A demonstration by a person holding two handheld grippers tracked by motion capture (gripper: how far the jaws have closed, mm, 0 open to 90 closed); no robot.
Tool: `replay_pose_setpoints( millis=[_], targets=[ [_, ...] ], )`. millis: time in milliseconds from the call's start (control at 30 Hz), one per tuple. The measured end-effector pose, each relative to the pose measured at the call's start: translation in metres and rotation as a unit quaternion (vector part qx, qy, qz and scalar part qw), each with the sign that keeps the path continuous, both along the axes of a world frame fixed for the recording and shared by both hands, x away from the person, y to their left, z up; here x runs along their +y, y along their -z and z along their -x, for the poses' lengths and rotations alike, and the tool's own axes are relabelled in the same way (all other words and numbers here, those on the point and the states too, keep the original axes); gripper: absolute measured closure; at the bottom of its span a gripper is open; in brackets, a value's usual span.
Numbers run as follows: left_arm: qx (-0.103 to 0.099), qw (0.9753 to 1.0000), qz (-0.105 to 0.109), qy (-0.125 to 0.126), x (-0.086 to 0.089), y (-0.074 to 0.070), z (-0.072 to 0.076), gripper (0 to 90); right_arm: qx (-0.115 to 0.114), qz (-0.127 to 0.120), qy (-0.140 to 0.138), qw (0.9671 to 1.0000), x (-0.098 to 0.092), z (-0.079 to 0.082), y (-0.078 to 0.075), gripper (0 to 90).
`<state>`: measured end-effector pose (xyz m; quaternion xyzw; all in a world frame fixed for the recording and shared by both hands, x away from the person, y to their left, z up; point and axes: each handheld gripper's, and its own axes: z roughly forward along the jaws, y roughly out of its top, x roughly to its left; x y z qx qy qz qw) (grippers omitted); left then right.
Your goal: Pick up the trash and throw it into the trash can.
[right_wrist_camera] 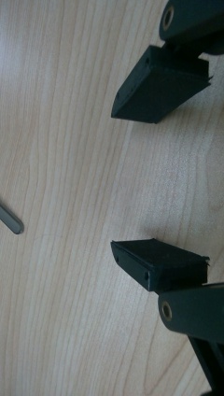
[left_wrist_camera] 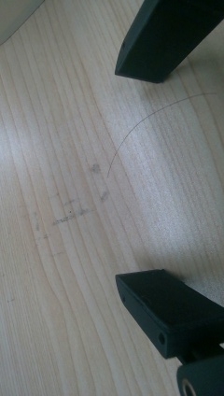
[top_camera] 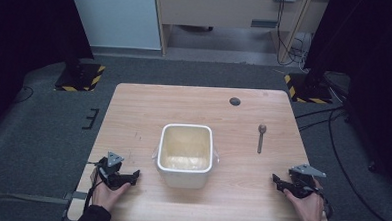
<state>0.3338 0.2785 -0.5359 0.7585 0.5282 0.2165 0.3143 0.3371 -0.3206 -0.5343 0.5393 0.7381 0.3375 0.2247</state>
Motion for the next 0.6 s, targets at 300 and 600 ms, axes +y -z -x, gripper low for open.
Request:
replay_pose_setpoints(
  millis=[300,600],
  targets=[
    [-0.002,1.0000,0.000,0.001,0.001,0.000,0.000,3.4,-0.029,-0.025,0.013,0.9992,-0.001,0.002,-0.014,31.6],
    [-0.002,1.0000,-0.001,0.002,0.001,0.000,0.000,3.3,-0.063,-0.052,0.022,0.9964,-0.003,0.003,-0.038,29.5]
  ],
)
